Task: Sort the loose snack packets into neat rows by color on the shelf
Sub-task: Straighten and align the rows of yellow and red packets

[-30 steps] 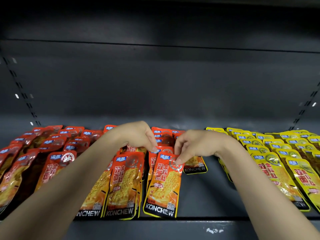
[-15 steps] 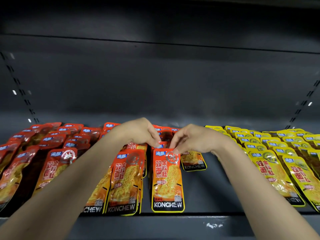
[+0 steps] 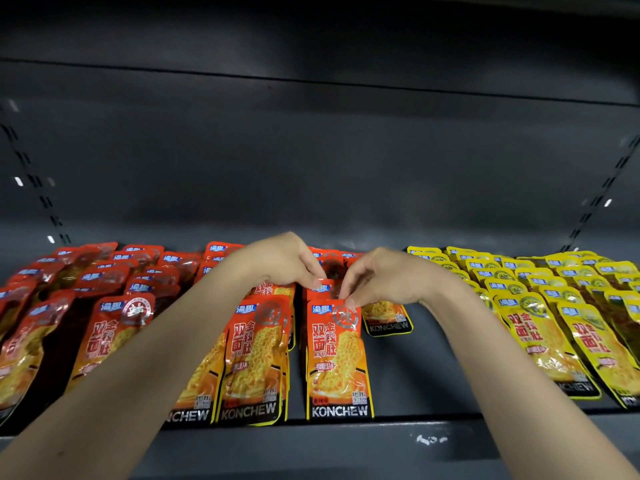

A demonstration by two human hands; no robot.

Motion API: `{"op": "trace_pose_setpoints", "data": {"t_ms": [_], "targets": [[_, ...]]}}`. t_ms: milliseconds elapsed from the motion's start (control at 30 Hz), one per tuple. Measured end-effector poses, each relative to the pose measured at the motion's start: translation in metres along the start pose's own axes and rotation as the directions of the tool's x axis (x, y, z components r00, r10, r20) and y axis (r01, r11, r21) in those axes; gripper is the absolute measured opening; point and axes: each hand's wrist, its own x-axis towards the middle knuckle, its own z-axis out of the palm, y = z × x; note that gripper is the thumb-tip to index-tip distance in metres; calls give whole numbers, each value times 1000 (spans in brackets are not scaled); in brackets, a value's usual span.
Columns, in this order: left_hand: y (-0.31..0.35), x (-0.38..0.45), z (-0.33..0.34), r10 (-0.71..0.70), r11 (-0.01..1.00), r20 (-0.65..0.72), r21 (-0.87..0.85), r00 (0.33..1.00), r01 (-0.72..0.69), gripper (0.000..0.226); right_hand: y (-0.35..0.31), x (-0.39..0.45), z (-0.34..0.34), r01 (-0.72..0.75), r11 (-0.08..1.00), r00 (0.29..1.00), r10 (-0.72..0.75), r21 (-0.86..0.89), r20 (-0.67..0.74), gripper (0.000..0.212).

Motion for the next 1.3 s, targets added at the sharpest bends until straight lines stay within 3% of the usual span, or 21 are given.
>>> {"op": "trace_pose_setpoints", "data": {"t_ms": [167,400,533,733,867,1167,1300], "targets": [[-2,-1,4,10,1000,5,18,1000,-10,20,1,3,4,-33,999,997,35,27,-65,23],[-6,-3,8,-16,1000,-23,-19,1000,15,20,5,-5,10,-67,998,983,69,15,-172,13],[-5,-4,6,-21,1000,-20,-2,1000,21,22,4,-4,10,-80,996,982,83,28,-169,18],[-2,-4,1,8,1000,-14,-24,1000,-9,21,1,-1,-1,-53,999,981,52,1,-185,6],[-3,-3,-11,-10,1000,-49,-25,999,8,13,-5,8,-16,-17,999,977,10,-29,-211,18],[-11,4,-15,-37,999,-81,-15,996,36,9,-10,35,-18,-14,978,994,-9,-206,-109,5],[-14,7,-21,-70,997,-111,-38,991,66,9,-10,38,-15,-15,964,999,5,-267,-38,11]]}}
